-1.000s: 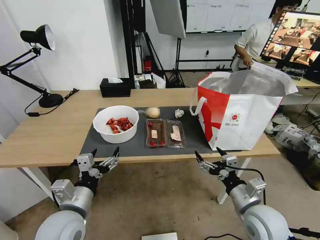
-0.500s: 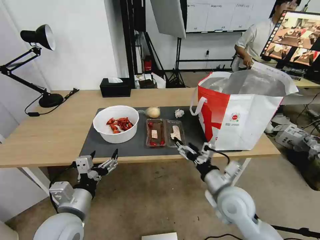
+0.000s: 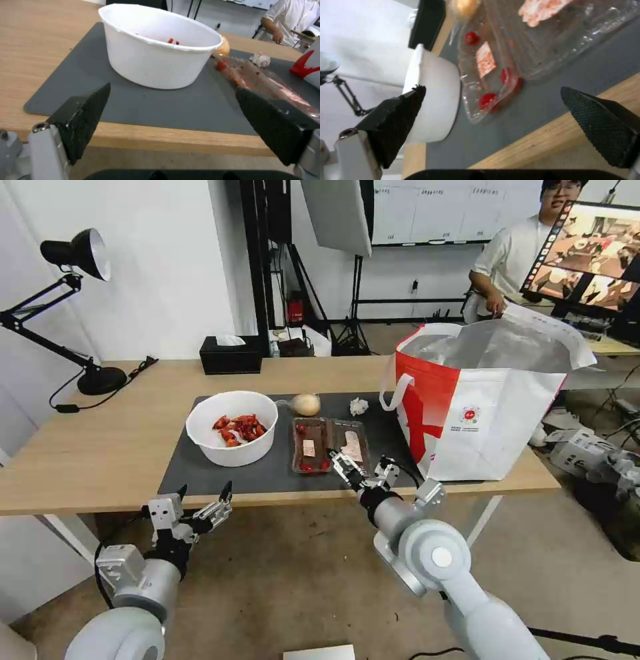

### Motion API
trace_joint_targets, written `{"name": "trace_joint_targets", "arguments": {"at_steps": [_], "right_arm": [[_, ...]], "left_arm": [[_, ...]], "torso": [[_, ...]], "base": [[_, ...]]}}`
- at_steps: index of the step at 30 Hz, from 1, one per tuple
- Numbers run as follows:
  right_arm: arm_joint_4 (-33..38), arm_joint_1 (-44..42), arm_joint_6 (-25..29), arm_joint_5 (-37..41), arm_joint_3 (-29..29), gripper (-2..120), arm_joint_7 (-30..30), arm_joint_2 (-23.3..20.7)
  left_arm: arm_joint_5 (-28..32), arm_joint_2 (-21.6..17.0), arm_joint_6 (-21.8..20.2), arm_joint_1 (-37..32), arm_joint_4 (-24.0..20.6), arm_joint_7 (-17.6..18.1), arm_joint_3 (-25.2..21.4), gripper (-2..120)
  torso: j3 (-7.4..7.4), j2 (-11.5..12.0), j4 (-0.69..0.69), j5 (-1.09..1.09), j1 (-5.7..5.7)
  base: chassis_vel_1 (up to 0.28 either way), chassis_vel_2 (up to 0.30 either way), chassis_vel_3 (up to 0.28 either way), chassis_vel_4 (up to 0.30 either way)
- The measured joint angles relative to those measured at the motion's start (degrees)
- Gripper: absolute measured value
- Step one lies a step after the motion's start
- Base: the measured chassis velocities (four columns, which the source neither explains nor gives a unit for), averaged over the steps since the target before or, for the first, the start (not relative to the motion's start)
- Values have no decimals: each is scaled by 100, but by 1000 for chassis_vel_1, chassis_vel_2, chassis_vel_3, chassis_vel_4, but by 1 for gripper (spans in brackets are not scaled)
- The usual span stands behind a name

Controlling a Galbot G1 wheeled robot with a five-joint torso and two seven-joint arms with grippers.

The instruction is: Pick up the trash from the table and place it into the takeout bag.

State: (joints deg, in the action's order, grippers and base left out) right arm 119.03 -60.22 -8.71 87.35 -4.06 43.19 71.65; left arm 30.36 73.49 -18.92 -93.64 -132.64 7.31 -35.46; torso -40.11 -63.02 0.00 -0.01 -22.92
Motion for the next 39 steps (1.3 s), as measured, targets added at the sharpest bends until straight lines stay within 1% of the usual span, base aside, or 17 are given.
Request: {"name": "trace_joint_targets", "arguments": {"at_steps": [17, 39], "right_arm": [[-325, 173, 46, 246, -191, 100, 210, 266], [-637, 410, -1, 330, -207, 100, 399, 576]], "left_arm": [[-15, -8, -10, 15, 35, 6, 14, 100], [-16, -6, -13, -29, -10, 9, -14, 100]], "torso": [[0, 0, 0, 0, 0], [1, -1, -1, 0, 1]], "base": [[0, 0, 0, 0], [0, 0, 0, 0]]}}
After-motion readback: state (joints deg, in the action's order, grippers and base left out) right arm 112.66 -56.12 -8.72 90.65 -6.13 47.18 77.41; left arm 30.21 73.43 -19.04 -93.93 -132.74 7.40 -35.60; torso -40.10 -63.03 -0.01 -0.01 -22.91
